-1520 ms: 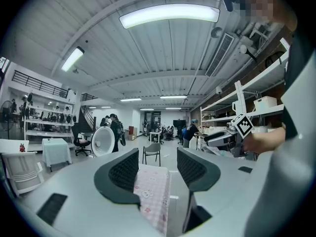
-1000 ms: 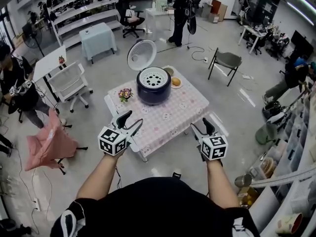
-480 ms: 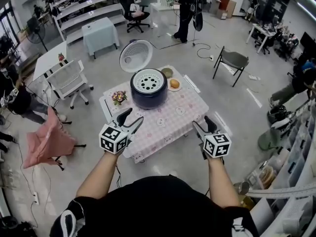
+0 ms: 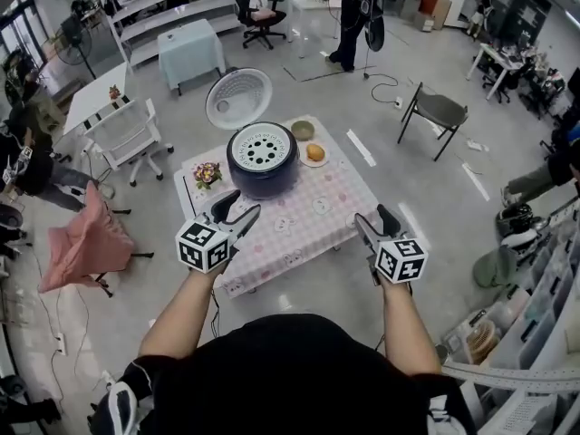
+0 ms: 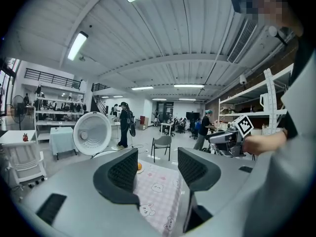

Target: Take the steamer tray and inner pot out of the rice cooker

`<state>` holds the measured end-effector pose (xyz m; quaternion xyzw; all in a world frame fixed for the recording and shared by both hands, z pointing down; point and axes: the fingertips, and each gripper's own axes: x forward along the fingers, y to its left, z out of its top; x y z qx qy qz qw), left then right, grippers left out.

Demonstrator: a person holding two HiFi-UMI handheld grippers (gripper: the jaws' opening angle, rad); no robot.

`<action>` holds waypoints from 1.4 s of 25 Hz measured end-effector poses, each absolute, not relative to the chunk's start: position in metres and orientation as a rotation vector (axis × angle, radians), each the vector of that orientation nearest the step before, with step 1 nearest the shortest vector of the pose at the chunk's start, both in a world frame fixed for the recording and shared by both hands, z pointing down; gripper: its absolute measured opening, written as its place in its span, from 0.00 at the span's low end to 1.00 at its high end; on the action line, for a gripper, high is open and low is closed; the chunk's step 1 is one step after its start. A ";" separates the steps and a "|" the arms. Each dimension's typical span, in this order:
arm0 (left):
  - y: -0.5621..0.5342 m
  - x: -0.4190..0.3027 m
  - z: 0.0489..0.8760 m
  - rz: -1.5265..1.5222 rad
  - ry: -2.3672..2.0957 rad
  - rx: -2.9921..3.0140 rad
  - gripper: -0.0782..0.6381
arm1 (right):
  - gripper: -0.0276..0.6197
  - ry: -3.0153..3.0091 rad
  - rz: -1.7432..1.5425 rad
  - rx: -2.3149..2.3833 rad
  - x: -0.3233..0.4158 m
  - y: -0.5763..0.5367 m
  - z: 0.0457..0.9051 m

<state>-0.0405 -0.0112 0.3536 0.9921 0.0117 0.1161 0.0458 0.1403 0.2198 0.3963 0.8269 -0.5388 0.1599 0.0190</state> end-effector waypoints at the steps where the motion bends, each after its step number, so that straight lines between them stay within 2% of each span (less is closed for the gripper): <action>1: -0.010 -0.036 0.355 0.359 0.021 3.028 0.47 | 0.50 -1.681 0.510 2.562 0.146 0.222 0.399; 24: 0.011 0.004 0.386 0.464 -0.037 2.979 0.47 | 0.50 -1.751 0.631 2.515 0.195 0.244 0.424; 35: -0.050 0.037 0.401 0.446 -0.058 2.937 0.47 | 0.50 -1.835 0.703 2.414 0.222 0.160 0.434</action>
